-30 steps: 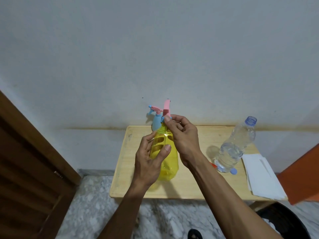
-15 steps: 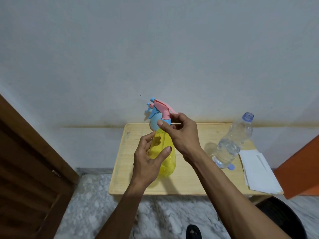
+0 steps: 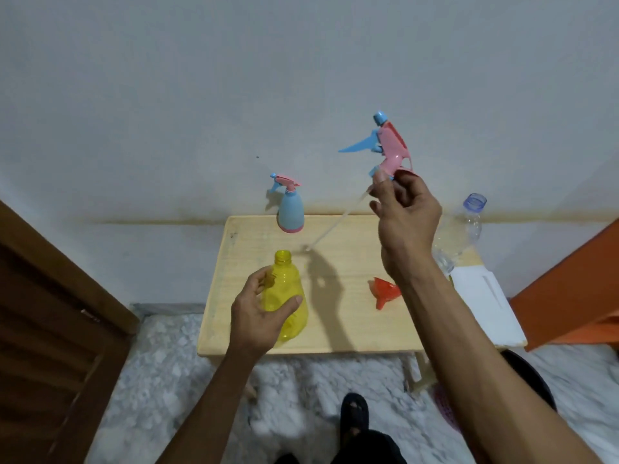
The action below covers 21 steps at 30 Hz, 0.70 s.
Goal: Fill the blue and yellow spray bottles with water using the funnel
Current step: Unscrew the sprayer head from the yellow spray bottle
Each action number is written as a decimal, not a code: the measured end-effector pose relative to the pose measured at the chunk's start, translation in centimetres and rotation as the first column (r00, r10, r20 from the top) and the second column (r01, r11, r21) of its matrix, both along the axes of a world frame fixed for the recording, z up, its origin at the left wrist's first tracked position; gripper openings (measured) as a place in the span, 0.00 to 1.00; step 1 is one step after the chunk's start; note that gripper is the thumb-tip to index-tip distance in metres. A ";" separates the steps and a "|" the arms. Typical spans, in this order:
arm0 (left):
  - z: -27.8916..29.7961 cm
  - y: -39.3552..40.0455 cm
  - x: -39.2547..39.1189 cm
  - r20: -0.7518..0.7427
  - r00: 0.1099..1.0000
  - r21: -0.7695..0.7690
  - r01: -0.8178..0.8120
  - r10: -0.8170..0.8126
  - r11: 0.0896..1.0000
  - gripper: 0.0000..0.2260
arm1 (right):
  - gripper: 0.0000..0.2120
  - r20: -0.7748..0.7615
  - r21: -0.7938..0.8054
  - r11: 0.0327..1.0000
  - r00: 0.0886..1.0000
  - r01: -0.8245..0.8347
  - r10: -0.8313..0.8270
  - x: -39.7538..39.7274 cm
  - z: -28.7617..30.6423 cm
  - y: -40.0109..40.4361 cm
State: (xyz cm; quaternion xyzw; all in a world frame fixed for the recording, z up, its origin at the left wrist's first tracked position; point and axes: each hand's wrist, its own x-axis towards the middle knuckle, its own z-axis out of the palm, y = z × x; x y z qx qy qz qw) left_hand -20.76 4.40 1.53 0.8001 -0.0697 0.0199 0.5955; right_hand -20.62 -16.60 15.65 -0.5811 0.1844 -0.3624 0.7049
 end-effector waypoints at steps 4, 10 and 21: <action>-1.8 -0.8 0.8 -0.013 0.997 0.043 -0.076 0.077 0.996 0.31 | 0.04 -0.123 -0.003 1.000 0.992 0.017 -0.017 0.4 -3.4 -2.9; -4.0 -3.1 2.6 -0.070 0.989 0.123 -0.117 0.127 0.985 0.34 | 0.11 -0.482 -0.068 0.997 0.876 -0.022 -0.014 1.7 -12.8 -4.8; -7.8 -7.7 5.6 -0.164 0.976 0.208 -0.108 0.144 0.972 0.32 | 0.07 -0.811 -0.094 0.971 0.583 -0.218 0.052 6.3 -22.8 -5.8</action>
